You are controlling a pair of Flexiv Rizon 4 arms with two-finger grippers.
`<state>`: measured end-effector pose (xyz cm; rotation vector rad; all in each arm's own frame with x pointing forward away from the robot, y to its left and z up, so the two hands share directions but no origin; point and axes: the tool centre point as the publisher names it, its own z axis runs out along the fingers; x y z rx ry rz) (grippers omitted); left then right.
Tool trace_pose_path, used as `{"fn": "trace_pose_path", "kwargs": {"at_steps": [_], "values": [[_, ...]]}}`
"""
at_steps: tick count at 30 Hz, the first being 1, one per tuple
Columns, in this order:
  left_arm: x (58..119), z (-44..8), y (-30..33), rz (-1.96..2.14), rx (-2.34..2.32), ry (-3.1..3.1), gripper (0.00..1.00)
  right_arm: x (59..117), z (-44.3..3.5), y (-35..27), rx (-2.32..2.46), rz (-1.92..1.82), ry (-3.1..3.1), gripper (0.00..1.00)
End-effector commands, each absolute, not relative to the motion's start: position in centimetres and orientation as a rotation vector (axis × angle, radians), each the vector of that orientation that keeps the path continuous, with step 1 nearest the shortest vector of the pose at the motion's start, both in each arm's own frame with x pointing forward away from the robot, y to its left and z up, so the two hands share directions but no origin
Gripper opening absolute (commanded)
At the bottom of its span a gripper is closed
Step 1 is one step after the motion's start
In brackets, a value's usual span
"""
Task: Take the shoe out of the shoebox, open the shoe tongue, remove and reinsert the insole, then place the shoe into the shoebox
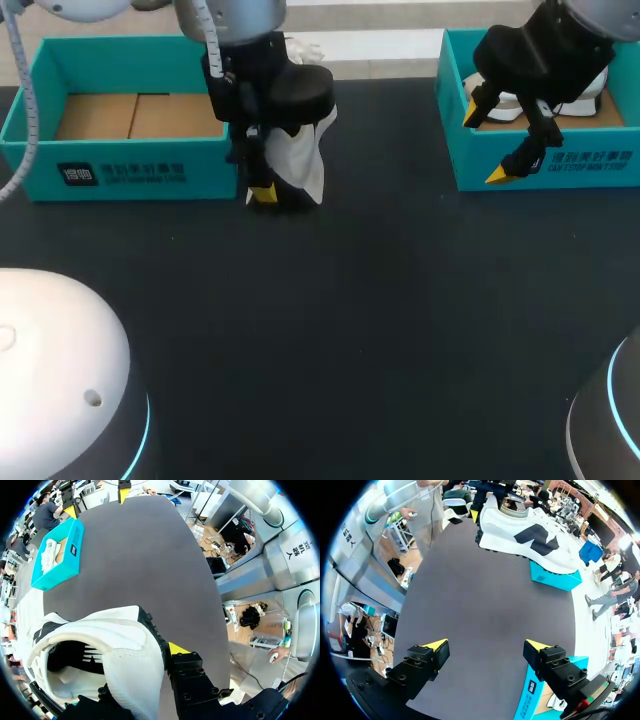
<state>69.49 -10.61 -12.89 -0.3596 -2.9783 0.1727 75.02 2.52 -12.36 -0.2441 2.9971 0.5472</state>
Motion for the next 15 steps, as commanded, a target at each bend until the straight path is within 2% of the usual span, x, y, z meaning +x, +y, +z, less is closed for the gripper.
{"fn": "trace_pose_path", "kwargs": {"at_steps": [1,15], "values": [[69.9,-12.5,-9.7,0.177,-0.371,-2.971,0.0,75.3,-12.4,2.6,-0.244,0.544,3.002,1.0],[75.6,-10.7,1.6,0.157,-0.55,-2.987,0.0,75.3,-12.4,2.6,-0.244,0.544,3.002,1.0]]}}
